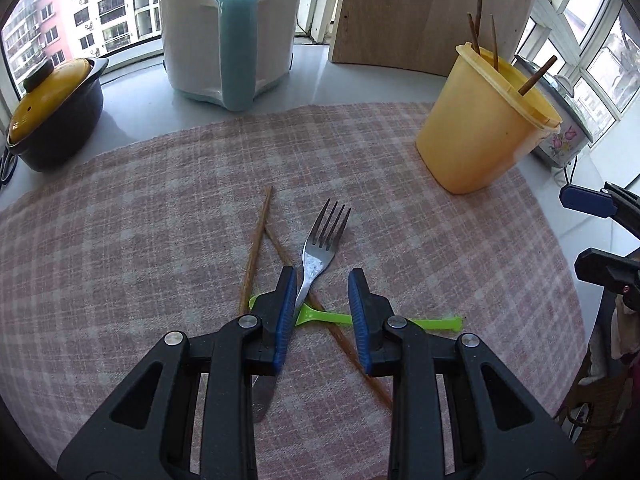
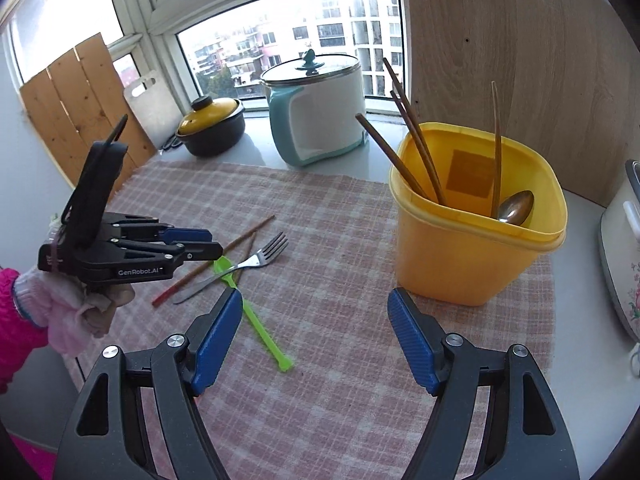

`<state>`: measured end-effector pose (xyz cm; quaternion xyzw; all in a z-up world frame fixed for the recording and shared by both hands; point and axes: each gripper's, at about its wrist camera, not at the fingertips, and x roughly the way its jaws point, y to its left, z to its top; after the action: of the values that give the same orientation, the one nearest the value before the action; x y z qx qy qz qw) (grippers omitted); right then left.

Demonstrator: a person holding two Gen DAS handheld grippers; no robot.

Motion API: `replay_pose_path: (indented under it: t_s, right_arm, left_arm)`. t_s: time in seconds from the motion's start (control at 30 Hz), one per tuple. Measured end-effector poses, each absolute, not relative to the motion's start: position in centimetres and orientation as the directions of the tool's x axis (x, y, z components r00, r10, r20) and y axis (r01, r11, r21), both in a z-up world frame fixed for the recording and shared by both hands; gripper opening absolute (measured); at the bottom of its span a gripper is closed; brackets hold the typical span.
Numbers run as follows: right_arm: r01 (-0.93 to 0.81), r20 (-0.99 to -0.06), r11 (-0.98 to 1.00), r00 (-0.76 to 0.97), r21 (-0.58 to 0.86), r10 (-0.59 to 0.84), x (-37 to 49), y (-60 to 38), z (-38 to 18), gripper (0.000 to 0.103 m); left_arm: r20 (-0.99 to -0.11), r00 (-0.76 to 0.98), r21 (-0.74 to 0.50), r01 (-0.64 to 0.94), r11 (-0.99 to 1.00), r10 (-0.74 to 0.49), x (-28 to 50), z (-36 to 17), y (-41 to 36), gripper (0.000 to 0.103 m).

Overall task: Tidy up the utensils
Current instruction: 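Move both tools back down toward the fork and last chopstick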

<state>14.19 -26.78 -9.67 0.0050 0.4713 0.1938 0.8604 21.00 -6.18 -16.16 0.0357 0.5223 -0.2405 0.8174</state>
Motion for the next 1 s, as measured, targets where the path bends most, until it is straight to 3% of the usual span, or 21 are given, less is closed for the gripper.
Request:
replay_pose_path:
  t_s: [0.17,0.33,1.0]
  right_arm:
    - [-0.387,-0.84,0.904,0.419,0.18,0.346,14.1,-24.3,-11.3,0.074]
    - [-0.424,-0.866,0.89,0.367,0.169,0.34,14.8,-22.5,-12.8,0.065]
    - [-0.341,-0.87,0.914,0.356,0.221,0.342,15.8,-23.1,-15.4,0.064]
  left_arm:
    - [-0.895,0.313,-0.151,0.46,0.875,-0.319,21.7,-18.0,-6.9,0.026]
    - [-0.906,0.298,-0.141,0.46,0.877,-0.302,22.0,-19.1,-7.0,0.026]
    - [-0.888,0.34,-0.128,0.462,0.878,-0.309,25.0,-19.1,-8.8,0.026]
